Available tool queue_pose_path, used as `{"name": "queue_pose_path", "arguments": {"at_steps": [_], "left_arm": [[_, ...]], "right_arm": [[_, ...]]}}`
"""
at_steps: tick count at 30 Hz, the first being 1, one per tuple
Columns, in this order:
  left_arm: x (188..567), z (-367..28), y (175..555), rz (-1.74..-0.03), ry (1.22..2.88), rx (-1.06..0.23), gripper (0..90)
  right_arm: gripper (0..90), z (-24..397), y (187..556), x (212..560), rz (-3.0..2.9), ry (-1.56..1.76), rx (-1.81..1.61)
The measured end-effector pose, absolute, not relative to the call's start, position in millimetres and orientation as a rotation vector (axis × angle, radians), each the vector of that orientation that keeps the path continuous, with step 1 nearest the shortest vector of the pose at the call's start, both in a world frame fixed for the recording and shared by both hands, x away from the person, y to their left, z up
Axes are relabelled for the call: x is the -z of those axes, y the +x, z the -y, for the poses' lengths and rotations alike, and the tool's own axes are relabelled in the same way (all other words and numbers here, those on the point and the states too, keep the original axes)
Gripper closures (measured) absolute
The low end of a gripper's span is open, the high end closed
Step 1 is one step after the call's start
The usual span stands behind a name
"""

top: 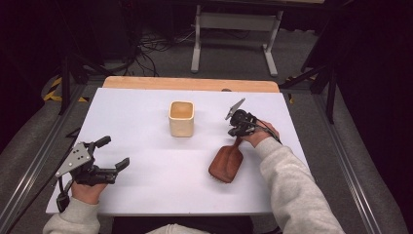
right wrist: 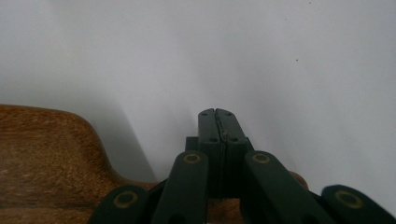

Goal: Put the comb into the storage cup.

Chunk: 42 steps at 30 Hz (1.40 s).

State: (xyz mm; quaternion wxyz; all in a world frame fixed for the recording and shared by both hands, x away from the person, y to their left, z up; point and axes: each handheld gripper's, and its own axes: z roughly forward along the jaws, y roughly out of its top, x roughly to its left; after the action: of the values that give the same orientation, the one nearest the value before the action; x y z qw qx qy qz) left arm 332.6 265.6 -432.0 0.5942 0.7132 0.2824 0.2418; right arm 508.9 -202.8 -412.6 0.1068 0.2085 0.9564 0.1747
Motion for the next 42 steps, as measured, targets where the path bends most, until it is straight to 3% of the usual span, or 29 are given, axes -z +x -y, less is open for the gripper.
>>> {"name": "queue_pose_path", "arguments": {"at_steps": [17,42], "left_arm": [[432.9,-264.0,333.9,-0.652,1.662,-0.554,2.2],[434.6,-257.2,340.7,-0.637,1.664,-0.521,2.3]], "right_arm": [[89.8,214.9,504.7,415.0,-2.856,0.635,-0.43],[89.7,233.5,470.5,415.1,-2.911,0.676,-0.357]]}}
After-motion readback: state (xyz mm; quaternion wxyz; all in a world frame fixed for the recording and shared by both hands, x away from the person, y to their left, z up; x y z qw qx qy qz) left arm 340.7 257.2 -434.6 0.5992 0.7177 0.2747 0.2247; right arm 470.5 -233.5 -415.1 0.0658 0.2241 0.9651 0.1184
